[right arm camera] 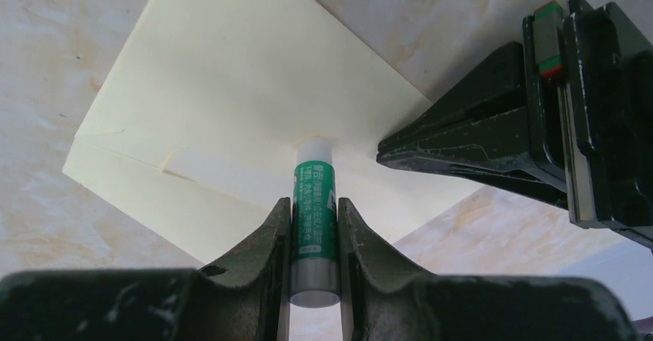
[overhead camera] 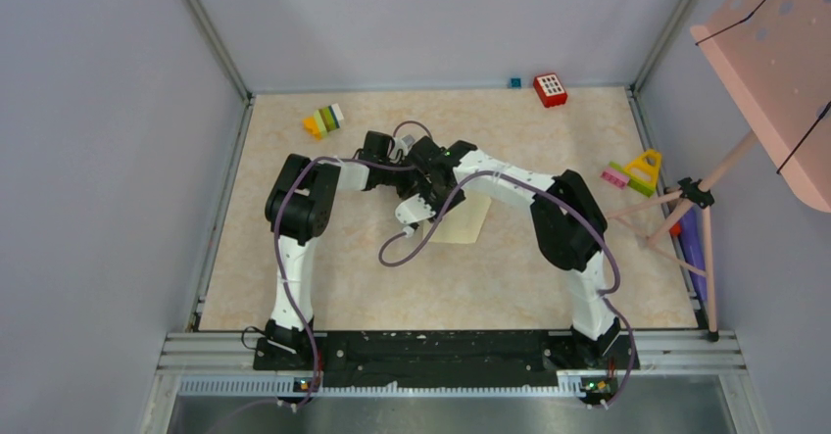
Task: Place the letter into the envelope and seal it
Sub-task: Paint the envelope at the center of the board, then place the solid glue at the center of the board.
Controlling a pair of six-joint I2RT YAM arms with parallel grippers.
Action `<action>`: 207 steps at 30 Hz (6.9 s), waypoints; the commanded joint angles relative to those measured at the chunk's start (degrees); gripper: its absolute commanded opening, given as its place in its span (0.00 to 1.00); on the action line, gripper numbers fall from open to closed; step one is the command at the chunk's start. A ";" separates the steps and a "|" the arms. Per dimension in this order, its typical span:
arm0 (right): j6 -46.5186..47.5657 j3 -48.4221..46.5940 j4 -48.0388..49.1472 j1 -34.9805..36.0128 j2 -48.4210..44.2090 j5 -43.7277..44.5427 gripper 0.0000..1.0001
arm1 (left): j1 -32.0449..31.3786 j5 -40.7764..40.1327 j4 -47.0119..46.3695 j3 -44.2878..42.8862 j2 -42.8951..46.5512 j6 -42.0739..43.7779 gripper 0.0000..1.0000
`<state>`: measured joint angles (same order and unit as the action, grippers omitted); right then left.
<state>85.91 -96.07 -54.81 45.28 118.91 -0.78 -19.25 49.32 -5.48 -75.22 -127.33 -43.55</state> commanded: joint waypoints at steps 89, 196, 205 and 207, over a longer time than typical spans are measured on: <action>-7.56 -11.78 -21.98 -16.47 -13.36 -49.37 0.00 | 5.21 27.74 -80.25 1.65 5.14 -45.09 0.67; -41.70 37.10 33.98 -25.74 -47.55 -35.61 0.99 | 8.08 -48.12 30.36 5.28 19.22 33.32 0.28; -41.61 36.77 33.99 -25.69 -47.54 -34.98 0.99 | 8.08 -48.79 32.70 3.40 17.02 32.74 0.52; -41.61 36.63 34.04 -25.71 -47.55 -34.84 0.99 | 8.08 -48.79 32.81 3.21 16.93 32.66 0.54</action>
<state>44.36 -59.20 -22.31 19.38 73.19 -35.57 -11.42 2.87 24.21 -71.37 -108.27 -10.55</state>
